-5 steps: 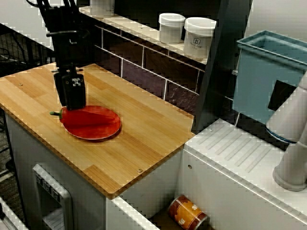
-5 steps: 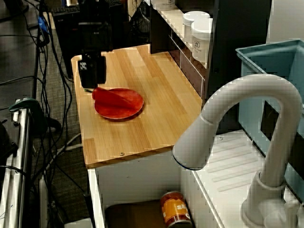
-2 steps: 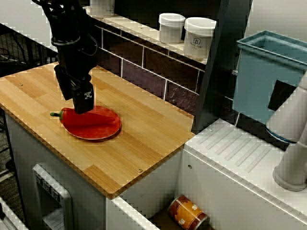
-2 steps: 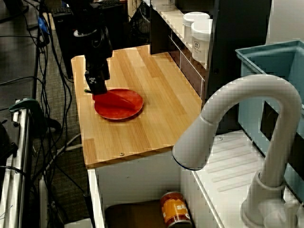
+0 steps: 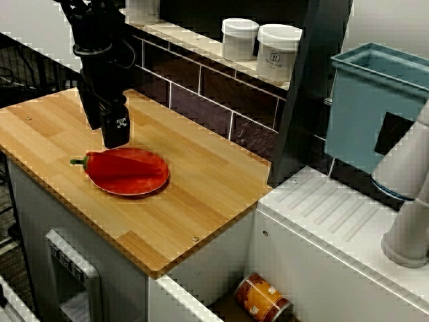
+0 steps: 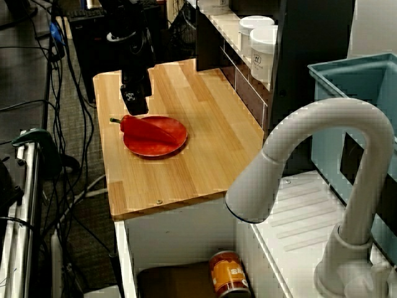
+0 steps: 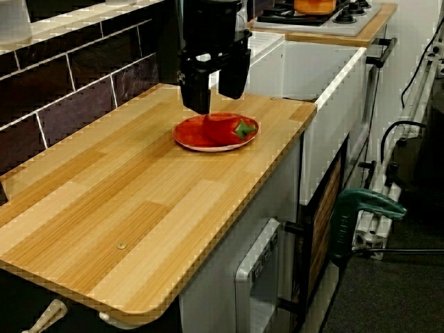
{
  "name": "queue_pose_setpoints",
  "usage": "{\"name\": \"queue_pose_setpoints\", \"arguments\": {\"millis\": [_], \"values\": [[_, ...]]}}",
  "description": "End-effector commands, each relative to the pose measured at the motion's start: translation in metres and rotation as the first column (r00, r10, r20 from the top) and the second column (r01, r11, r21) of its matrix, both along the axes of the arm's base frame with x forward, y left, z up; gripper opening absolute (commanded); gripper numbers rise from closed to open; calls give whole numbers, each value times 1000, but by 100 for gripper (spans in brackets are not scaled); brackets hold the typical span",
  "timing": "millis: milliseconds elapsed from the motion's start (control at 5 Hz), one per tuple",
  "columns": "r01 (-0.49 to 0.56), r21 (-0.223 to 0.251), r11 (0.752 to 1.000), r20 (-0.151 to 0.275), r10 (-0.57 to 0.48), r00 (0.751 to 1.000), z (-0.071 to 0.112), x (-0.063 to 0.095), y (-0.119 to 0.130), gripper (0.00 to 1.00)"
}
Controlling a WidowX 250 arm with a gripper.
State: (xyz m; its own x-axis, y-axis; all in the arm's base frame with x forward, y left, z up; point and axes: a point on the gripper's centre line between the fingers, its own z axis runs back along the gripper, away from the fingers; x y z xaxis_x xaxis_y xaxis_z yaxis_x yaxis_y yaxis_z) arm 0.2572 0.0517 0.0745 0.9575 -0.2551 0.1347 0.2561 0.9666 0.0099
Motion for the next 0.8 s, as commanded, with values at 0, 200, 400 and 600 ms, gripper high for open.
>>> {"name": "queue_pose_setpoints", "arguments": {"millis": [0, 200, 400, 600], "values": [[43, -15, 999, -26, -43, 999, -12, 6, 7, 100], [56, -34, 998, -39, -57, 998, -14, 2, 2, 100], [60, -50, 997, -30, -62, 998, -10, 1, 0, 100], [77, -84, 993, -36, -80, 996, -7, 0, -1, 100]]}}
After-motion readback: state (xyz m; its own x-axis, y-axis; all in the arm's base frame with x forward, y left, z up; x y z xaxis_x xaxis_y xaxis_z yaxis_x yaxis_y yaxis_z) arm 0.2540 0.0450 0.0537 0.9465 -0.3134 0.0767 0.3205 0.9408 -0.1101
